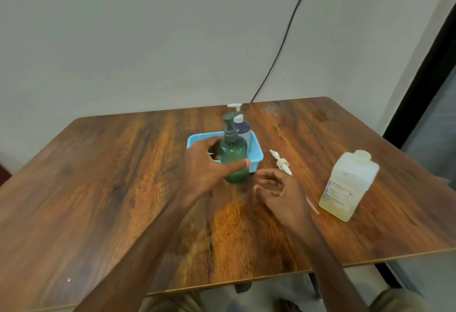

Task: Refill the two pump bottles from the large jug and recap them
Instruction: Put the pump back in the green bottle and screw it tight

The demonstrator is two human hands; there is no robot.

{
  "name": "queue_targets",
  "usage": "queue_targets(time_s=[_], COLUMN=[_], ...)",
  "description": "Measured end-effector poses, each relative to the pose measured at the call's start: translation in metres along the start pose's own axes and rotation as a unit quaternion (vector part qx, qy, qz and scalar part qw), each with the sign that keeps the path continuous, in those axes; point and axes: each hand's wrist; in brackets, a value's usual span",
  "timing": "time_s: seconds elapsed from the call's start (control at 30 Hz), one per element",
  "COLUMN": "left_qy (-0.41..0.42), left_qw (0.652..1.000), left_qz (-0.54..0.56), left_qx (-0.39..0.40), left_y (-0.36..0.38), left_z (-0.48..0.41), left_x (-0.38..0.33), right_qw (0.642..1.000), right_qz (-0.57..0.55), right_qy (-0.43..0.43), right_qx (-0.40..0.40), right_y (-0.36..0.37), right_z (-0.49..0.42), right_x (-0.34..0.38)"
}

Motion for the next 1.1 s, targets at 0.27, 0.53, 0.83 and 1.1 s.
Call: queue_targets(time_s=[0.27, 0.53, 0.83, 1.1], left_qy=[-0.037, -0.102, -0.096, -0.082], left_qw=[0.999, 0.992, 0.987, 0.984], left_qz=[-0.006, -0.077, -0.12, -0.141], left_qx=[-0.035, 0.009, 0.037, 0.076], left_y=[-0.04, -0.042, -0.036, -0.043], left_z=[-0.053, -0.081, -0.1, -0.103], left_x=[0.013, 0.065, 0.083, 0.089], right_qw=[0.995, 0.963, 0.966, 0.963], right_qz=[0.069, 0.255, 0.252, 0.266], right_qy=[-0.032, -0.069, -0.031, -0.043], right_qx=[-0.064, -0.055, -0.054, -0.009], right_y=[0.027, 0.045, 0.052, 0.042], right_z=[-0.035, -0.063, -0.068, -0.072], right_x=[0.018, 0.012, 0.004, 0.012])
Point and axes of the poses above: each hand's wrist, its own z-axis away from the middle knuckle, its own y-axis out of the palm, x = y × z, and after that the axes turned 12 degrees about z, right-handed
